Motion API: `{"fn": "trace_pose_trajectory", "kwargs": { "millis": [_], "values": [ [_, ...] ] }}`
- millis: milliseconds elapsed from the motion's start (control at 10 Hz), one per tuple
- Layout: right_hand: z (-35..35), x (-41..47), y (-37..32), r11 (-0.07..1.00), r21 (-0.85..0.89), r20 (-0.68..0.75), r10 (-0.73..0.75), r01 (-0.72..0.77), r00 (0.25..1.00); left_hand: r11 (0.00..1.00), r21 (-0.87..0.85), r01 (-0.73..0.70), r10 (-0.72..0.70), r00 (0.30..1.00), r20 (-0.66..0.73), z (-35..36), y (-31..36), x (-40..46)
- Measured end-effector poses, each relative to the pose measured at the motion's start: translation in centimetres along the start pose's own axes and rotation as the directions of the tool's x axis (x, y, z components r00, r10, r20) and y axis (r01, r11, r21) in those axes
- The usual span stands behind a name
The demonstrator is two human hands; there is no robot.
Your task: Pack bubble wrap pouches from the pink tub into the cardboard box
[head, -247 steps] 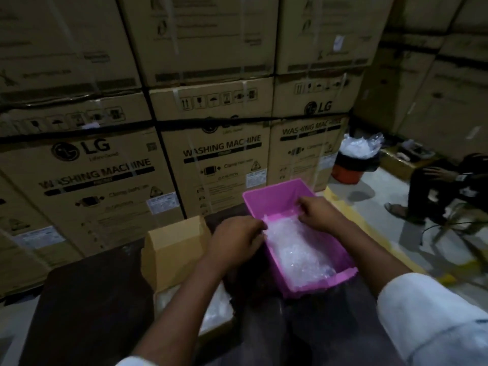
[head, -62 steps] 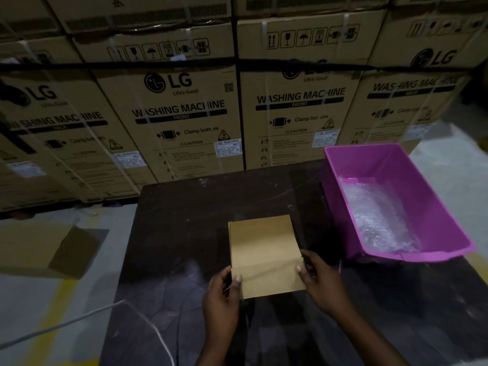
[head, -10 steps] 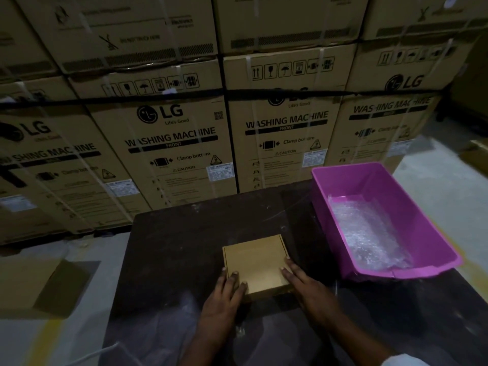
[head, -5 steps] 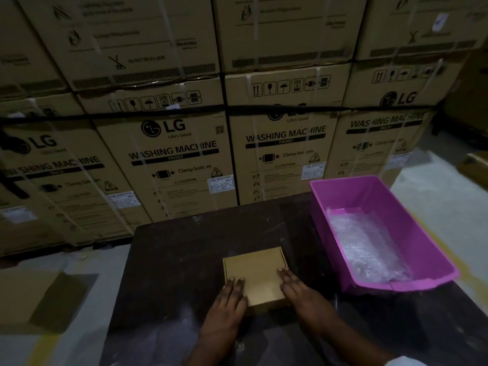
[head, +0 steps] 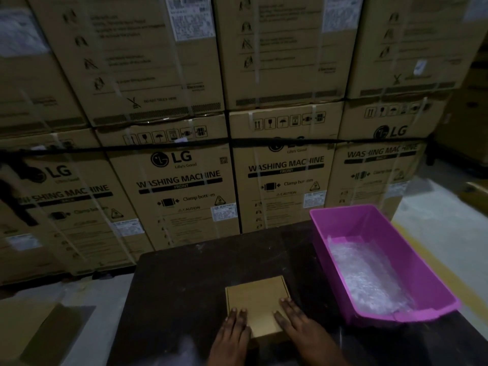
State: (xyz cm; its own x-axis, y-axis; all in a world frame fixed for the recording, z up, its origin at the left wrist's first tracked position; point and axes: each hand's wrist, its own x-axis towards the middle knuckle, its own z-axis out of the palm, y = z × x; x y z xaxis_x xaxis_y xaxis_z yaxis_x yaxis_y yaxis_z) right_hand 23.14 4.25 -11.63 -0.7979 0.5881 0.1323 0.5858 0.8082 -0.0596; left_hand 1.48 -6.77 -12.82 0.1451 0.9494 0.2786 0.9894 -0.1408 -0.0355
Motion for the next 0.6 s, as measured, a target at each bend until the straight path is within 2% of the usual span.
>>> {"fn": "trace_pose_trajectory", "kwargs": {
  "millis": [100,200,300,400,500,600],
  "values": [
    [0.5,0.7,-0.7,1.0,-0.006,-0.042,0.021,-0.021,0.999,0.995,-0.062,0.084,-0.078,0.993,0.088,-1.5,-0.2,1.6],
    [-0.9,1.6,-1.7,0.994,0.069,0.014,0.085,-0.086,0.996,0.991,-0.097,0.09,-0.068,0.975,0.211,-4.3,-0.2,3.6],
    [-3.9,3.7,-1.0,0.996,-0.015,0.057,0.085,-0.085,0.995,1.0,0.026,0.002,-0.009,0.964,0.265,-7.4,-1.8,6.2],
    [-8.1,6.5,0.0,0.992,-0.025,-0.025,0.122,-0.122,0.992,0.997,0.009,0.076,-0.076,0.986,0.145,-11.0,-3.6,8.9],
    [-13.4,10.7,1.1,0.972,-0.064,-0.254,0.203,-0.226,0.946,0.965,0.158,0.209,-0.168,0.956,-0.242,-15.9,-6.2,13.3],
    [-21.2,15.4,1.6,0.949,-0.028,-0.335,0.287,-0.314,0.897,0.932,0.167,0.323,-0.257,0.91,-0.326,-23.1,-8.2,18.0]
  ]
}}
